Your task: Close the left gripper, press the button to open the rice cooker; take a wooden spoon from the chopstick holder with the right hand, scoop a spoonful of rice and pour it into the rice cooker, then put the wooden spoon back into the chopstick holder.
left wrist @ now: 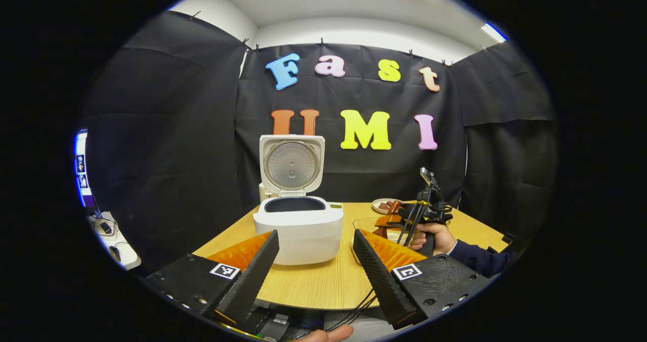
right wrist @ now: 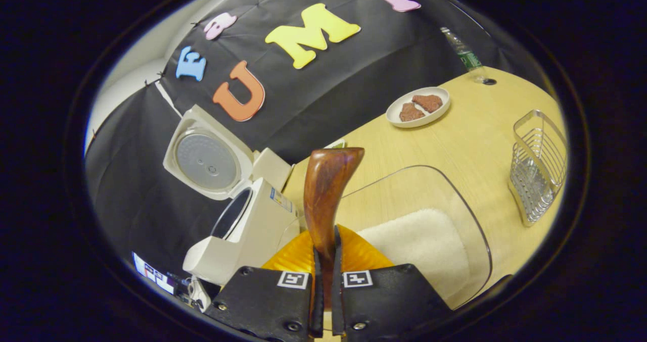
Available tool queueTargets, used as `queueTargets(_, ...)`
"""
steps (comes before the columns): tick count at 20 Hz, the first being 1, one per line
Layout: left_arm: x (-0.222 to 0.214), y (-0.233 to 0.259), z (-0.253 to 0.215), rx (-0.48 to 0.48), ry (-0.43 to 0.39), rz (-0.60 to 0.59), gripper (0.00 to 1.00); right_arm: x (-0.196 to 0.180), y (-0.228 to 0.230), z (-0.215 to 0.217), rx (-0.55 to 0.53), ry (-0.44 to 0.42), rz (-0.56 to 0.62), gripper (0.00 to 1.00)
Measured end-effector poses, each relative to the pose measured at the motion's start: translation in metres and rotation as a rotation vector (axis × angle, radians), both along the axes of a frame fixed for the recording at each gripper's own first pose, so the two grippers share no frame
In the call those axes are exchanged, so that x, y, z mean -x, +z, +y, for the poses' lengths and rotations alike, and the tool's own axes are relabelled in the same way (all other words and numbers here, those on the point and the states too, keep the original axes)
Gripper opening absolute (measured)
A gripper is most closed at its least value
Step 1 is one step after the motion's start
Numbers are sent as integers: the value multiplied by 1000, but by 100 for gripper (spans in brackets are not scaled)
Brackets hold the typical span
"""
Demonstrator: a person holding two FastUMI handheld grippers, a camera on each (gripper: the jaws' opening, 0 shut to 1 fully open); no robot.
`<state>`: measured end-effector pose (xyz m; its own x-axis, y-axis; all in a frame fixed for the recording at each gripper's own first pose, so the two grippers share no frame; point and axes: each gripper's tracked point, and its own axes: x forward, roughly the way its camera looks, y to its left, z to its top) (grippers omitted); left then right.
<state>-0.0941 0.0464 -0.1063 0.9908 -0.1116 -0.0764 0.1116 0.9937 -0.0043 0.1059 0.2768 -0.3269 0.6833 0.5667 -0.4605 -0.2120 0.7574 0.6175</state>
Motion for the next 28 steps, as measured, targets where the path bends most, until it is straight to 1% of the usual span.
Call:
queueTargets(4,-3,-1,12,-5,38,1,94,-8,16,-26,-101,-68,-2,12)
queueTargets(8,-10,7,18,27,68,-33,94,-9,20,-43,-213,-118,11,11)
queueTargets(10,-11,7,23,41,84,-28,94,-10,26,-53,-311,-157,35,13)
queueTargets(12,-13,6,24,44,92,-20,94,-10,36,-58,-424,-179,65,9)
queueTargets(13,-12,5,25,39,96,-13,94,-8,43,-57,-469,-168,83,11)
queueTargets(14,-12,5,26,30,99,-17,94,-5,50,-55,-510,-158,98,11)
queueTargets(16,-13,11,34,17,127,-35,94,-2,68,-61,-583,-164,115,11)
queueTargets(18,-10,18,41,5,157,-61,94,1,80,-68,-693,-183,189,11)
queueTargets(20,-8,18,40,-15,158,-72,94,5,96,-75,-850,-193,287,11)
queueTargets(22,-6,13,40,-22,155,-60,94,8,110,-89,-930,-202,314,11)
queueTargets(23,-4,13,41,-20,154,-62,94,5,115,-98,-956,-229,303,11)
queueTargets(24,-4,14,42,-17,155,-66,94,5,115,-98,-958,-247,318,11)
queueTargets(25,-3,17,41,-12,155,-73,94,9,113,-96,-943,-247,334,11)
queueTargets(28,3,23,43,-6,160,-97,94,7,119,-98,-864,-248,295,11)
